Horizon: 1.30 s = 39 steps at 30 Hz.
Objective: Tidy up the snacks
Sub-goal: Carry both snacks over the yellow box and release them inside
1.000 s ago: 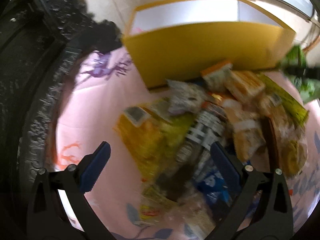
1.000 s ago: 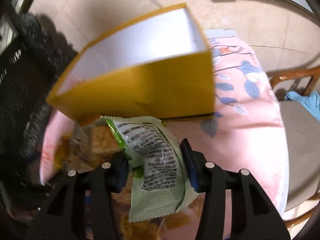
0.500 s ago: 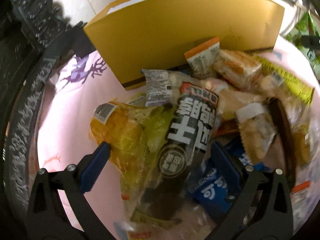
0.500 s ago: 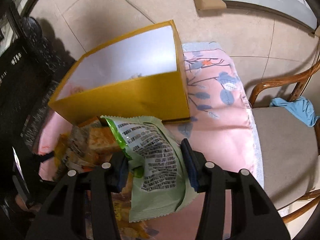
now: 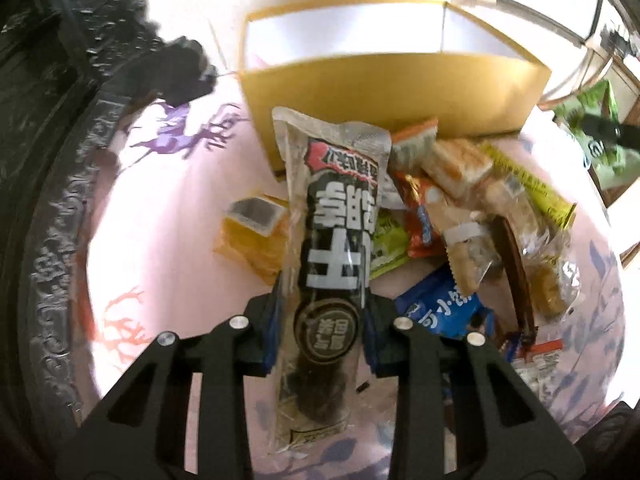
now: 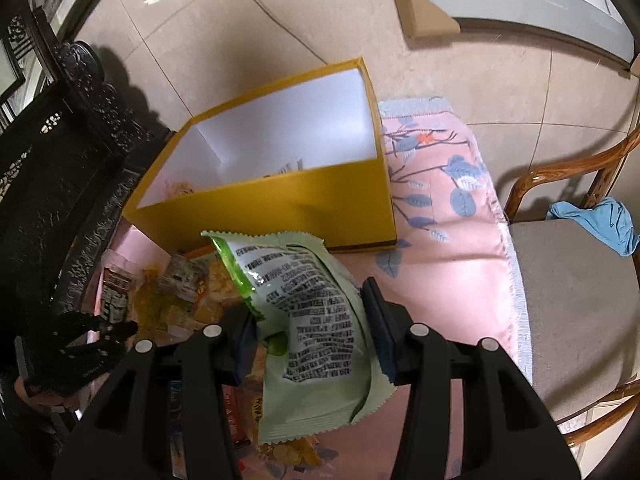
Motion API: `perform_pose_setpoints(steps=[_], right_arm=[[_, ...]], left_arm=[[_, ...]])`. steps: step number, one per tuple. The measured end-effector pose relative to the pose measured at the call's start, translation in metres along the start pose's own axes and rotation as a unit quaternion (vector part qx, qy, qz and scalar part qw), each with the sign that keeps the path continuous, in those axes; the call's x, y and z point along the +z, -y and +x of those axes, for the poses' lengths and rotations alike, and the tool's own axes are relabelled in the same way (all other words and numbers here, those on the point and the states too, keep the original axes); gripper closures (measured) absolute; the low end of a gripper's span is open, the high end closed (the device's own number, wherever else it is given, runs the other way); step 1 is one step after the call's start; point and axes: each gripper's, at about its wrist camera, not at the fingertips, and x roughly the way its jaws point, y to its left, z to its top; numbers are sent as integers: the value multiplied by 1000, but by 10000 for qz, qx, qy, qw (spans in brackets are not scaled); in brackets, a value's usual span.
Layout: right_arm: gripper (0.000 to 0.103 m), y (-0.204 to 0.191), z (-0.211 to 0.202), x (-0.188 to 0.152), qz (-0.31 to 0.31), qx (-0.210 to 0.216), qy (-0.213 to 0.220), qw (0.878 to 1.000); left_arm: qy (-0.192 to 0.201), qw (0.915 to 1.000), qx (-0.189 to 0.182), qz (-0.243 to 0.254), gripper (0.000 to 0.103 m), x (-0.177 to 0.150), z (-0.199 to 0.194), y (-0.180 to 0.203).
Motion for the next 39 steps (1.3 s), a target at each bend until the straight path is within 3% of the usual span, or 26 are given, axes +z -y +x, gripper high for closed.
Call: perform_pose_setpoints(steps=[5, 12, 17, 20, 22, 24, 29, 31, 35, 39], right_arm=[[54, -14, -23, 1, -180, 159, 214, 9995], [54, -46, -45, 10, -687, 415, 431, 9958], [54, -59, -52, 47, -860, 365, 773, 9926], [54, -62, -51, 76, -938, 367, 1063, 9892], [54, -64, -47, 94, -1010, 275, 1222, 9870], [54, -65, -41, 113, -1039, 232, 1317, 9856], [54, -54, -8, 158, -672, 222, 1041, 9921], [54, -47, 11, 182, -405, 251, 783, 9958], [54, -44, 41, 220, -132, 163, 302, 9993], [54, -51, 55, 239, -143, 70, -9, 9999]], left_arm=[[247, 9987, 196, -406, 71, 7, -44, -18], [598, 9961, 330, -557, 71, 27, -92, -29], [1292, 9895, 425, -494, 70, 69, -105, -21], [1628, 9856, 263, -366, 70, 100, -101, -13], [1779, 9829, 455, -149, 70, 119, -93, -3], [1759, 9830, 526, -52, 70, 131, -86, 4], [1568, 9875, 97, -142, 69, 179, -54, 2], [1253, 9916, 247, -225, 70, 204, -36, -2], [670, 9963, -33, -543, 70, 238, -9, -12], [761, 9961, 321, -299, 69, 254, -12, -9]])
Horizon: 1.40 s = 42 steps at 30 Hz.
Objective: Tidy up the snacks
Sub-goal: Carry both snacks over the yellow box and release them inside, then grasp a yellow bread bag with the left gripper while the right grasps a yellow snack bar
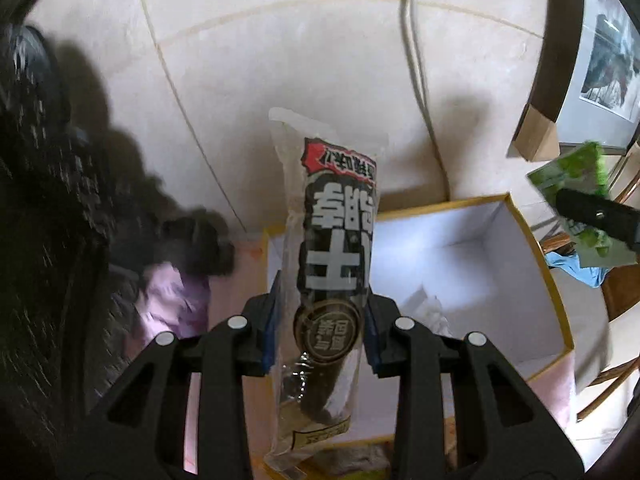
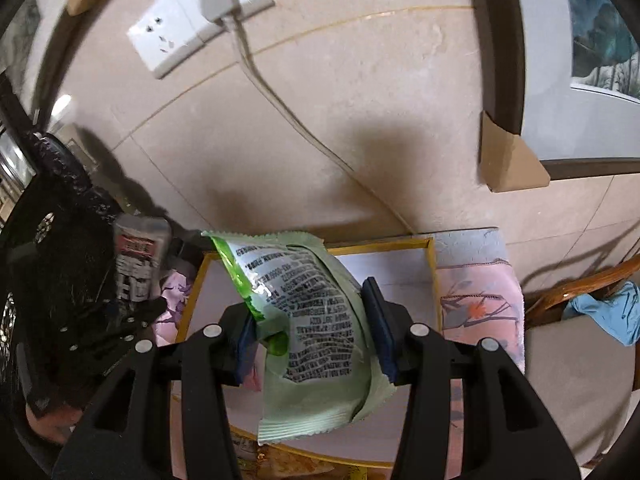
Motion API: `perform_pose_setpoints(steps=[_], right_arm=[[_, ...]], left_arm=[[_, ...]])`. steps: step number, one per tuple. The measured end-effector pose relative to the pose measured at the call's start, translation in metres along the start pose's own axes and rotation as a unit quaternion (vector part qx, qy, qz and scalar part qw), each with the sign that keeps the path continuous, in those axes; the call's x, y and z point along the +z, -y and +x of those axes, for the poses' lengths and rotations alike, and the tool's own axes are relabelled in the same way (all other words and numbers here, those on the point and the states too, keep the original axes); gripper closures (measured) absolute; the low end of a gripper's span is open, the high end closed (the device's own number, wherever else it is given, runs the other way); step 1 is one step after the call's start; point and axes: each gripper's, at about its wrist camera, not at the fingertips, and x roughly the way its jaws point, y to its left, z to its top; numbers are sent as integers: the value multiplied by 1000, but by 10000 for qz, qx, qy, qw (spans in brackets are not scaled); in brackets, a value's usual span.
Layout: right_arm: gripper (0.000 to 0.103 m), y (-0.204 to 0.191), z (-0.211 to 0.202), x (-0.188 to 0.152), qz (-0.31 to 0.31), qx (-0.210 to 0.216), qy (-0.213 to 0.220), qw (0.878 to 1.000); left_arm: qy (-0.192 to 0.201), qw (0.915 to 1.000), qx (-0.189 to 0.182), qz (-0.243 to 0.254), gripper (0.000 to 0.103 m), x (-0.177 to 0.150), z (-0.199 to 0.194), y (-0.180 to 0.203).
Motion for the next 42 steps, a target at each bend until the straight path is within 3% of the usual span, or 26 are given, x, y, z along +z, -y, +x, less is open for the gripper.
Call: perform_pose_setpoints(steps=[5, 6, 7, 8, 9, 12, 19, 22, 24, 26, 28, 30, 33, 36, 42], right_arm=[[54, -14, -1, 8, -245, -169, 30, 9996], [51, -17, 1, 9, -332, -163, -49, 9993], [30, -19, 0, 8, -404, -313, -105, 9986], [14, -20, -2, 6, -417, -461, -70, 9980], [1, -20, -8, 4, -409, -568, 51, 9975], [1, -23, -22, -2, -534, -571, 134, 9968], [1, -27, -42, -20, -877, -783, -19, 9931], [1, -20, -50, -66, -1134, -966, -238, 9886], [1, -9, -48, -120, -1389, -890, -421, 9854], [1, 2, -35, -161, -1535, -1017, -654, 9807], [1, 19, -13, -203, -1409, -1173, -893, 9790], [1, 36, 5, -224, -1087, -1155, -1100, 9812], [1, 47, 25, -230, -647, -972, -1025, 9879], [1, 41, 46, -228, -468, -909, -929, 9904], [1, 29, 67, -239, -649, -1088, -1040, 9865]], left_arm=[[185, 9997, 108, 70, 68, 7, -17, -2], [239, 9996, 136, 69, 51, 7, -20, -2], [304, 9992, 243, 32, 8, 8, -23, -3], [385, 9982, 450, -33, 2, 8, -25, -5], [583, 9960, 662, -128, 2, 6, -32, -7], [670, 9962, 559, -33, 2, 3, -41, -11], [642, 9923, 1025, 252, 2, -17, -54, -22], [685, 9895, 1258, 212, 2, -56, -70, -40], [682, 9887, 1330, 92, 2, -88, -78, -46], [426, 9920, 1190, 19, 2, -124, -78, -51], [117, 9902, 1385, -131, 2, -157, -76, -55], [-246, 9878, 1500, -350, 2, -194, -77, -59], [-657, 9842, 1549, -558, 2, -236, -83, -59], [-940, 9772, 1826, -544, 2, -272, -90, -54], [-1467, 9677, 1982, -529, 2, -310, -85, -54]])
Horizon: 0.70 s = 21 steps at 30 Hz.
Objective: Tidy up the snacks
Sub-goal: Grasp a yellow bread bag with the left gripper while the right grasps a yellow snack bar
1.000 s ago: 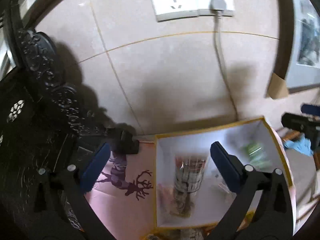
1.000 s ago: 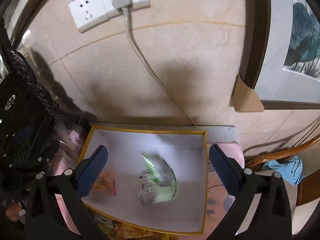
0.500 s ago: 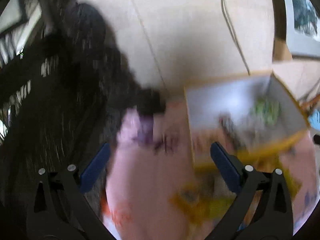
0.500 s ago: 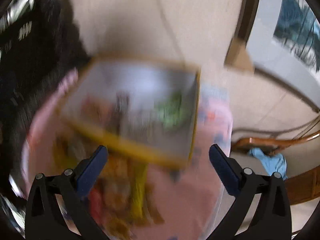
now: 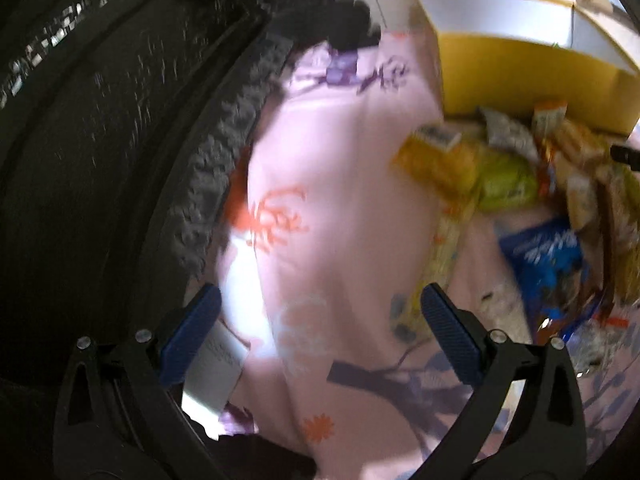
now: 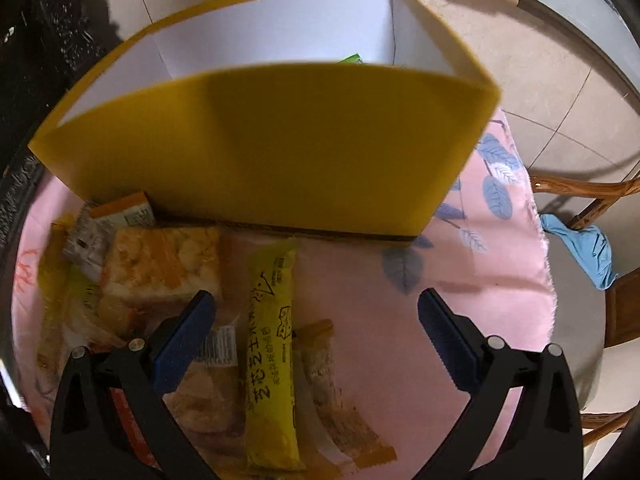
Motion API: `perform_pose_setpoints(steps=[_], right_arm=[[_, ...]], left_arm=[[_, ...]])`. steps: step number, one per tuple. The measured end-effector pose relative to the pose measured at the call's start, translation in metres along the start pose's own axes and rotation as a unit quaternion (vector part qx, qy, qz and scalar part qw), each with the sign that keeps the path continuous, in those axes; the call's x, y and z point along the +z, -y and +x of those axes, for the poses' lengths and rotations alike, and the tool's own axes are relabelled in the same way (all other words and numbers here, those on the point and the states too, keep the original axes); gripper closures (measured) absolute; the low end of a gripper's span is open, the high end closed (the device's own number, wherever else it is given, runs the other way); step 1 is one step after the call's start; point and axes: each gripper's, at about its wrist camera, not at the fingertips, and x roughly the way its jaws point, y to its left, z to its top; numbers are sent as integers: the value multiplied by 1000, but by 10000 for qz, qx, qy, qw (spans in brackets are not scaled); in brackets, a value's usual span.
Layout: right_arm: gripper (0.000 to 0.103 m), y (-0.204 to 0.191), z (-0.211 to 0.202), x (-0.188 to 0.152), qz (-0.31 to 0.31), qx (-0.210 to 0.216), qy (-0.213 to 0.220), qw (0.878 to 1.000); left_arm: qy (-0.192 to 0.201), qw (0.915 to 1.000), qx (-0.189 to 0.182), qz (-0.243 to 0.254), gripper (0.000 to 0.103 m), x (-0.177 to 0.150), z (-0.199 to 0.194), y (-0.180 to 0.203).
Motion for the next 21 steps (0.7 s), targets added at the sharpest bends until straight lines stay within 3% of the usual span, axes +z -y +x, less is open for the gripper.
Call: perform_pose_setpoints(steps=[2, 4, 5, 6, 7, 9, 12, 16, 21], right_arm=[[1, -5, -2, -1, -96, -27, 57, 9999], [5, -13, -2, -2, -414, -349, 135, 9984], [17, -17, 1, 0, -563, -398, 94, 9976], [44, -22, 5, 1, -653, -349, -24, 9972], [60, -29, 14, 3, -719, -221, -247, 9969], [81, -32, 20, 2, -632, -48, -402, 9972], [82, -32, 15, 1, -571, 55, -459, 9973], [82, -14, -19, -5, 77, 226, -165, 9996], [82, -7, -66, -16, 443, 138, 149, 9988]], left_arm=[[-132, 9999, -10, 7, 2, -2, 5, 1], [-174, 9998, -6, 31, 2, 1, 7, 4], [-181, 9998, 5, 35, 2, 0, 6, 7], [-182, 9998, 11, 38, 2, 0, 4, 10], [-185, 9998, 23, 29, 2, 0, 3, 11], [-170, 9999, -26, -10, 2, -1, 0, 15], [-218, 9996, -187, -44, 2, -2, 5, 20], [-232, 9988, -429, 105, 2, 5, 16, 27], [325, 9955, -892, 87, 2, 34, 12, 26]])
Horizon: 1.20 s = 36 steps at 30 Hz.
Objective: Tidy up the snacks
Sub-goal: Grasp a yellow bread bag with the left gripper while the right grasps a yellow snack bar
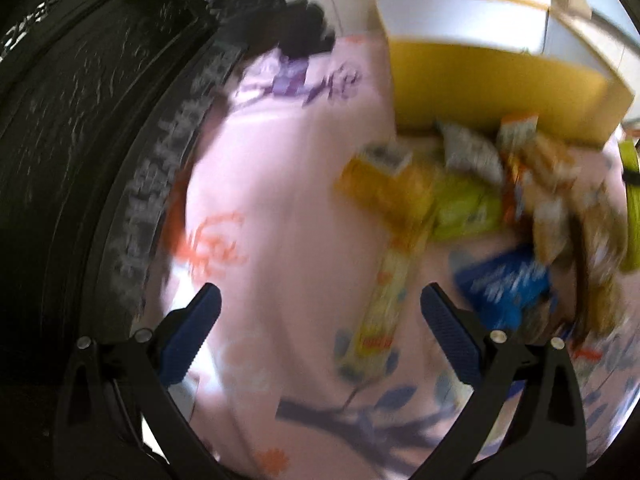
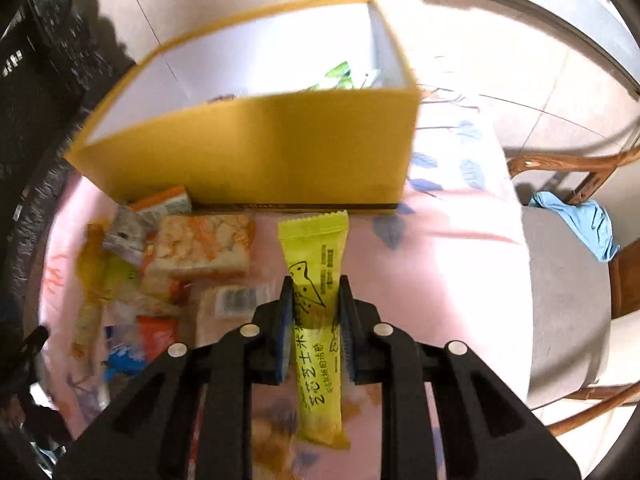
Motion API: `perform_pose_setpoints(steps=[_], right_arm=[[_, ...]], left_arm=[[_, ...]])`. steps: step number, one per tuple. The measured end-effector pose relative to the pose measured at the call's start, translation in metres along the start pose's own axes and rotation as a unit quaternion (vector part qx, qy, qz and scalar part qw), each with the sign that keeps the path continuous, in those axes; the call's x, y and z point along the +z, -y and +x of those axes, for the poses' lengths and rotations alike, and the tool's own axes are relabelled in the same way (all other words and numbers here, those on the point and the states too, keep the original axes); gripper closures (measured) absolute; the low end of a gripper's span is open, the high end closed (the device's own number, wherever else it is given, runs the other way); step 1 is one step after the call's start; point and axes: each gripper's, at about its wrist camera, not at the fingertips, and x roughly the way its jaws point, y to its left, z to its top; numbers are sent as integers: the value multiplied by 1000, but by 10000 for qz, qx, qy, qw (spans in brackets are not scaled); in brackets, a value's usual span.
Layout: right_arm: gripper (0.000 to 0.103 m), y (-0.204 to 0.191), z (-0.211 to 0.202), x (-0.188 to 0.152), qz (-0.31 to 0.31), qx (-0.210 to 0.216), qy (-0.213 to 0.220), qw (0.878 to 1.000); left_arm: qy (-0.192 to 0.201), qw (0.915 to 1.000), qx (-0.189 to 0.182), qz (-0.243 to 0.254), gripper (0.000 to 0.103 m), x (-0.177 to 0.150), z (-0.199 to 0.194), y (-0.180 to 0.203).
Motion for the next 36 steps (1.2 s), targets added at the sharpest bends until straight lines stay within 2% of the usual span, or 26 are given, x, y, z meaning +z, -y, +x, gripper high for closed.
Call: perform_pose_setpoints(steps=[3, 4, 6, 8, 10, 12, 17, 22, 23, 24, 25, 26, 27, 28, 33, 36], right_arm=[[82, 8, -23, -7, 204, -36, 183, 9996], [82, 10, -32, -9, 296, -56, 291, 9991], [82, 14, -44, -9, 282, -210, 430, 9985], [82, 26, -59, -11, 304, -357, 558, 9973], [82, 26, -67, -11, 334, -390, 625, 9967], [82, 41, -74, -14, 416, -452, 705, 9956], [82, 50, -91, -18, 609, -507, 765, 9939], [82, 45, -104, -16, 583, -534, 814, 9935], [82, 42, -106, -16, 554, -544, 837, 9935], [82, 39, -107, -16, 533, -538, 844, 9936], [82, 37, -108, -17, 509, -518, 848, 9938], [82, 33, -108, -17, 463, -499, 834, 9942], [82, 30, -108, -18, 416, -495, 809, 9946], [82, 28, -108, -18, 369, -504, 792, 9949], [82, 19, -119, -19, 318, -519, 823, 9947], [82, 13, -131, -18, 230, -563, 980, 9933]], left_arm=[[332, 9988, -371, -27, 2, 20, 0, -1], [458, 9983, -351, -37, 2, 28, 5, 0], [460, 9982, -377, 14, 2, 40, 17, 4], [378, 9983, -440, 5, 2, 49, 35, 7], [281, 9967, -760, 48, 2, 51, 49, 8], [157, 9958, -892, 165, 2, 53, 63, 13], [9, 9944, -986, 389, 2, 57, 78, 23], [-308, 9905, -1339, -79, 2, 65, 96, 21], [-458, 9881, -1433, -319, 2, 65, 108, 19], [-594, 9829, -1621, -640, 10, 64, 118, 15], [-713, 9740, -1923, -965, 22, 63, 125, 10], [-800, 9615, -2297, -1277, 26, 63, 130, 4], [-739, 9602, -2351, -1316, 39, 64, 129, 1], [-668, 9611, -2359, -1275, 47, 65, 128, 0], [-476, 9708, -2216, -789, 60, 70, 113, -1], [-274, 9722, -2209, -723, 63, 66, 94, -10]])
